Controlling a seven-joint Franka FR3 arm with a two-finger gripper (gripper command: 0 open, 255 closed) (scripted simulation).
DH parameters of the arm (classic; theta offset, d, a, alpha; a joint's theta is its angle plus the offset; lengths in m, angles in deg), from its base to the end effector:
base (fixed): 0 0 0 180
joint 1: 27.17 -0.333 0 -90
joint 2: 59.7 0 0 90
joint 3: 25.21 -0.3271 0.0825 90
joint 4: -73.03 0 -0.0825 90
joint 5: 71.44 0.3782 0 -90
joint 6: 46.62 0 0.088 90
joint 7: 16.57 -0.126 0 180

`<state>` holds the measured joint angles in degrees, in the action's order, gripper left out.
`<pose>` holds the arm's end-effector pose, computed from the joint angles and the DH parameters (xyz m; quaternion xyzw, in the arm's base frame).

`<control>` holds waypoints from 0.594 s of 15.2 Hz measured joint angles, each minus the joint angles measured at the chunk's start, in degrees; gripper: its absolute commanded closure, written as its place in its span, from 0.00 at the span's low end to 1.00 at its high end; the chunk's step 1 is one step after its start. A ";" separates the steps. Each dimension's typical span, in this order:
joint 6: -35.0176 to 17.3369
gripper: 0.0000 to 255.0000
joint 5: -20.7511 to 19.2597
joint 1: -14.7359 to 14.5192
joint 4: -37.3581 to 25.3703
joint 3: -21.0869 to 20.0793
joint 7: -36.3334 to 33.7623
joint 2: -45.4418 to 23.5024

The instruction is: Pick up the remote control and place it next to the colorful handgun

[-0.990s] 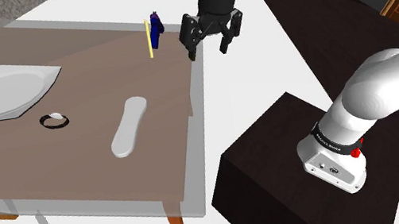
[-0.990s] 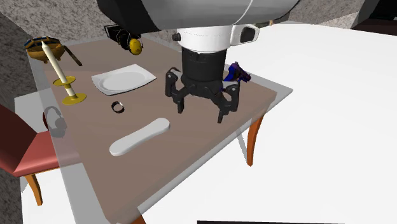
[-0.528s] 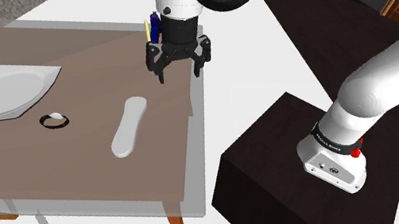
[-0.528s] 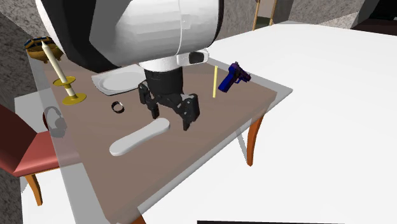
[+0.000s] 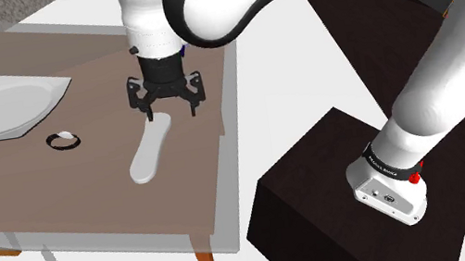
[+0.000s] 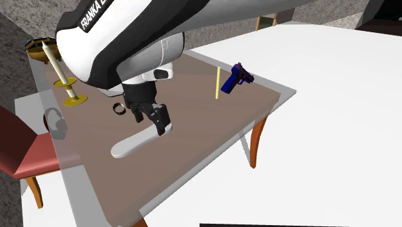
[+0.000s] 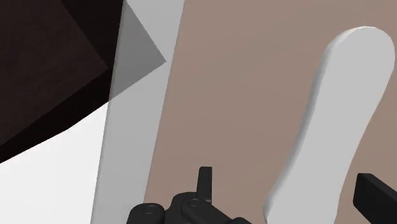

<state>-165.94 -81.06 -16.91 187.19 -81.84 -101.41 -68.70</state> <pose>0.4113 0.3952 0.4125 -0.9559 0.2934 -0.0088 0.0006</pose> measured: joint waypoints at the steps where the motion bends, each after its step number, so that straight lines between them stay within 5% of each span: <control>1: 0.30 0.00 -3.27 -1.80 -2.09 0.86 -3.45 -3.70; 5: 3.01 0.00 -12.70 -11.34 -12.47 6.41 -14.43 -16.73; 9: 2.12 0.00 -14.97 -13.76 -13.98 8.36 -16.92 -20.09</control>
<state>-163.81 -96.03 -30.67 173.22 -73.48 -118.33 -88.79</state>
